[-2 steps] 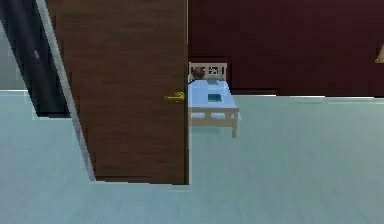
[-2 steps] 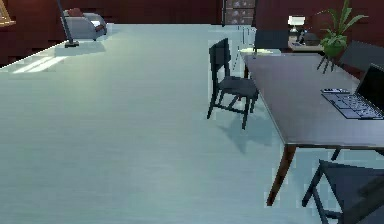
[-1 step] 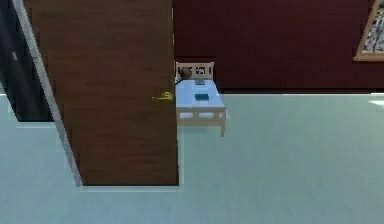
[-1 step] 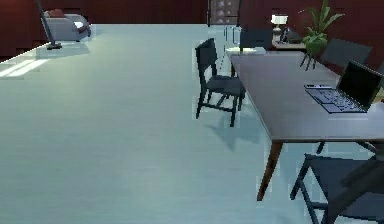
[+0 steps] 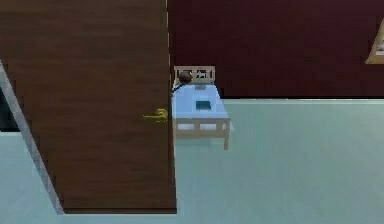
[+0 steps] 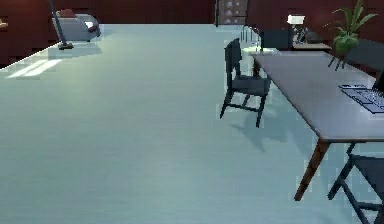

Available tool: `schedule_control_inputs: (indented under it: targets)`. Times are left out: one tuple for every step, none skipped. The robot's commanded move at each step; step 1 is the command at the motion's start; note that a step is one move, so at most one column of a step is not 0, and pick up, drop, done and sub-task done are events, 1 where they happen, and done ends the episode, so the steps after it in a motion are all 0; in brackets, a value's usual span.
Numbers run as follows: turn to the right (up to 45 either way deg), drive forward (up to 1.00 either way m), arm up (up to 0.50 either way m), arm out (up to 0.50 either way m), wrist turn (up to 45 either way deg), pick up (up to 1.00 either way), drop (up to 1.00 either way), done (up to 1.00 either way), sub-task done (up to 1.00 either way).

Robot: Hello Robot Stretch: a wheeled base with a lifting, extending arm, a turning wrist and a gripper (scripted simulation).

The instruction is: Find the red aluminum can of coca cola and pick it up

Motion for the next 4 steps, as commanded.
schedule_control_inputs:
  targets:
    - [-45.0, 0.0, 0.0, 0.0, 0.0, 0.0, 0.0, 0.0, 0.0]
    - [-42.0, 0.0, 0.0, 0.0, 0.0, 0.0, 0.0, 0.0, 0.0]
    - [0.0, 0.45, 0.0, 0.0, 0.0, 0.0, 0.0, 0.0, 0.0]
    - [-24.0, 0.0, 0.0, 0.0, 0.0, 0.0, 0.0, 0.0, 0.0]
